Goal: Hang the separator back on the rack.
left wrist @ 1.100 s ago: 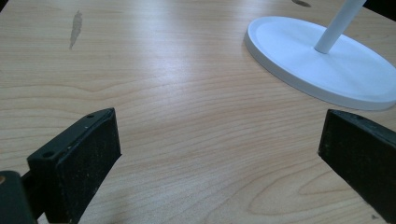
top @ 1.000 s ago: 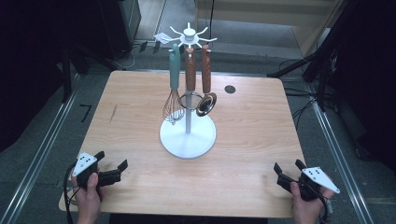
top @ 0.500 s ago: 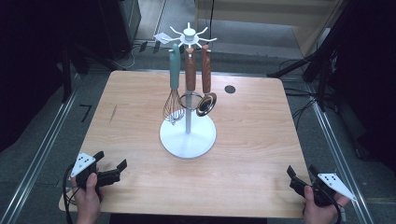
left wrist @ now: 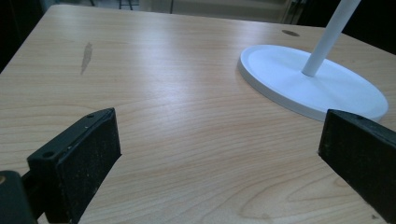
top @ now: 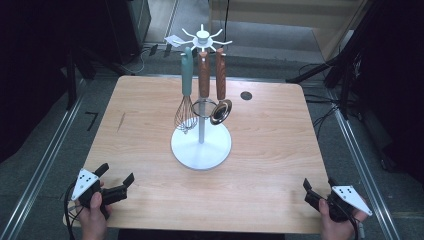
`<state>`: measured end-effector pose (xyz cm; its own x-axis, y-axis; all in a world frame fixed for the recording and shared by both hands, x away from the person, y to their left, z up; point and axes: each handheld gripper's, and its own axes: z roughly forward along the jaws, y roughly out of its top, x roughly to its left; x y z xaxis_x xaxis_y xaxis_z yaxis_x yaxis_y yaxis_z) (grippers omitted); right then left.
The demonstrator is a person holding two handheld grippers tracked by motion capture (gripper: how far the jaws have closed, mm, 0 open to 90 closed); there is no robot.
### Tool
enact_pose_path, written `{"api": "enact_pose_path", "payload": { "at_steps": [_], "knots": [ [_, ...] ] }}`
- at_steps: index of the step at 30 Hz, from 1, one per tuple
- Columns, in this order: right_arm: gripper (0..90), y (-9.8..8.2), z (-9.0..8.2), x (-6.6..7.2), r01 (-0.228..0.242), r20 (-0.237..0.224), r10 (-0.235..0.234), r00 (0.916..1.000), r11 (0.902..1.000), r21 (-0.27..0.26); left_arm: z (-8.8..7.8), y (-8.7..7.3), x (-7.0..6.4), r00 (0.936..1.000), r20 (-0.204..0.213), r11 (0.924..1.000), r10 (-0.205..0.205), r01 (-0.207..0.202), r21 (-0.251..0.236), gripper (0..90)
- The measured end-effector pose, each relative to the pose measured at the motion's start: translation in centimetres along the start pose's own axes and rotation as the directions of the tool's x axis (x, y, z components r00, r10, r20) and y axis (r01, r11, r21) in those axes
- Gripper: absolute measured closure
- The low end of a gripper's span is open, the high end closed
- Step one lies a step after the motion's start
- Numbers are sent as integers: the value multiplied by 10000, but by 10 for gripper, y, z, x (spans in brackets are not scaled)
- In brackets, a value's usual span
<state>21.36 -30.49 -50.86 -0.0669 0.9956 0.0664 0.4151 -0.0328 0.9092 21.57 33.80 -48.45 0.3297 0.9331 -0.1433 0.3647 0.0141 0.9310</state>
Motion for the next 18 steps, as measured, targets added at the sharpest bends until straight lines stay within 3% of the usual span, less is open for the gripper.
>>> {"api": "enact_pose_path", "payload": {
  "at_steps": [3,10,14,18],
  "knots": [
    [136,0,1,-1,-57,-42,58,10000,9999,92,0,0,0,9999,67,9999,103,-104,37,0],
    [137,1,3,-3,-228,45,227,9997,9995,195,1,0,1,9999,65,9999,-76,76,84,0],
    [138,1,4,-1,36,2,-36,10000,9998,170,3,2,1,9999,-156,9999,-48,50,154,0],
    [137,2,5,-1,-134,-117,134,9998,9999,80,7,4,4,9980,-460,9976,-427,451,526,0]
  ]
}}
